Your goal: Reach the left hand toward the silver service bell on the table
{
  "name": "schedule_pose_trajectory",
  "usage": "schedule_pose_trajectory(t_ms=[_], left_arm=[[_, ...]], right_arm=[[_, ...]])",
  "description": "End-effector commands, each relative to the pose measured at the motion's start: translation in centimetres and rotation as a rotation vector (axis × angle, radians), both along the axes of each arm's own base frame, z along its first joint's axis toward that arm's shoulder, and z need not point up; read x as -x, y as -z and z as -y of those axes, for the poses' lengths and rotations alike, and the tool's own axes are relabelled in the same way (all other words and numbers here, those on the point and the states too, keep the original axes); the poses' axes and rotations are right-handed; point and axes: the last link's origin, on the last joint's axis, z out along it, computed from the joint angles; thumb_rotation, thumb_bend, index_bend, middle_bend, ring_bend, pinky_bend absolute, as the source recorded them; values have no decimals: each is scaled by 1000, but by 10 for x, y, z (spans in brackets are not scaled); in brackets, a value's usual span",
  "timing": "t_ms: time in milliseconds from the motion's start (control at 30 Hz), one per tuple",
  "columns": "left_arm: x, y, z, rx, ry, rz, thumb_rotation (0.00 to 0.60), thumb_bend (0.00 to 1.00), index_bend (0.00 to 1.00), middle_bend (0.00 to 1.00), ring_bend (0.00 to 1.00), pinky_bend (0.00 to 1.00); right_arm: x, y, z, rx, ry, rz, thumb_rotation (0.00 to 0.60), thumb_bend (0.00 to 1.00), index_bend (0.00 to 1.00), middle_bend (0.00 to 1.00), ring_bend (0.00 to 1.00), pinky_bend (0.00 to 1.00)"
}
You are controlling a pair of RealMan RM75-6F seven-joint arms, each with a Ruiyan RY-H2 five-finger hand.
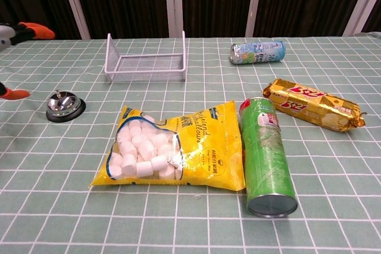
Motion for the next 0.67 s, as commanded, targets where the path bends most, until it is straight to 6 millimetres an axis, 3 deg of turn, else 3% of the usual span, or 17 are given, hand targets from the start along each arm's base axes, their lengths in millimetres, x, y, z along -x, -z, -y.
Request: schedule_pose_trajectory(t_ms=[33,133,300,467,667], left_arm=[[24,-36,56,-20,-35,59,600,118,0,0,0,0],[38,-55,87,-39,-40,80,600,91,0,0,0,0],[63,-67,116,-80,-46,97,600,90,0,0,0,0],[82,-65,123,-64,-84,101,600,89,0,0,0,0],[82,-60,119,-58,-60,83,600,90,0,0,0,0]], right_arm=[[0,1,0,-1,-2,-4,600,247,0,0,0,0],[-1,2,1,-1,-3,-11,600,247,0,0,0,0],[-2,4,1,1,-6,-15,600,247,0,0,0,0],[-2,5,1,-3,-10,-17,600,247,0,0,0,0],[-2,5,0,-3,-8,-22,600,247,0,0,0,0]])
